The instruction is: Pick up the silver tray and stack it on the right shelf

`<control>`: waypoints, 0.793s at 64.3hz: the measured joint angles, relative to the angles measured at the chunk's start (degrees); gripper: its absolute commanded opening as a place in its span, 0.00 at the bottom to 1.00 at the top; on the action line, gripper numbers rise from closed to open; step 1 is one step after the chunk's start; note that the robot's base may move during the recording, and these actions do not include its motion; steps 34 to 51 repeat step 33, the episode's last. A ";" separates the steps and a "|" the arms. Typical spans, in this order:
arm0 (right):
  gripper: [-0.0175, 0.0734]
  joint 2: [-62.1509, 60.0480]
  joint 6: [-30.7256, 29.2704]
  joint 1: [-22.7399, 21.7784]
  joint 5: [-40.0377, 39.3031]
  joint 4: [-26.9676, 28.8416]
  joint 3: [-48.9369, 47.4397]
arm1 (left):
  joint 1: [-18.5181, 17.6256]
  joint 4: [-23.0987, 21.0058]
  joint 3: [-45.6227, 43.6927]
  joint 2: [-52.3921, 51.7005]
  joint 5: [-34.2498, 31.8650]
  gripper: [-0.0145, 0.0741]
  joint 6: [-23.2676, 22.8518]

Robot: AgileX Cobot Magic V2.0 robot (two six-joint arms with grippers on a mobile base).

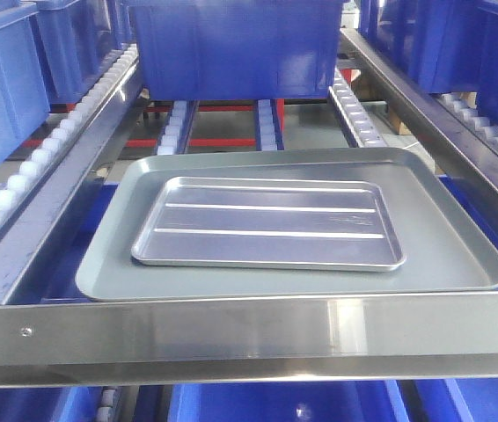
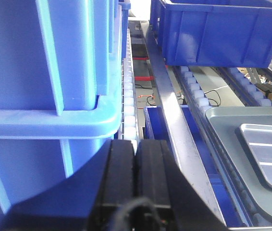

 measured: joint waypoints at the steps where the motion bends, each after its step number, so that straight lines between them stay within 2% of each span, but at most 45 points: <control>1: 0.25 0.00 0.00 0.00 0.00 0.00 0.00 | 0.00 0.00 0.00 0.00 0.00 0.06 0.00; 51: 0.25 0.00 0.00 0.00 0.00 0.00 0.00 | 0.00 0.00 0.00 0.00 0.00 0.06 0.00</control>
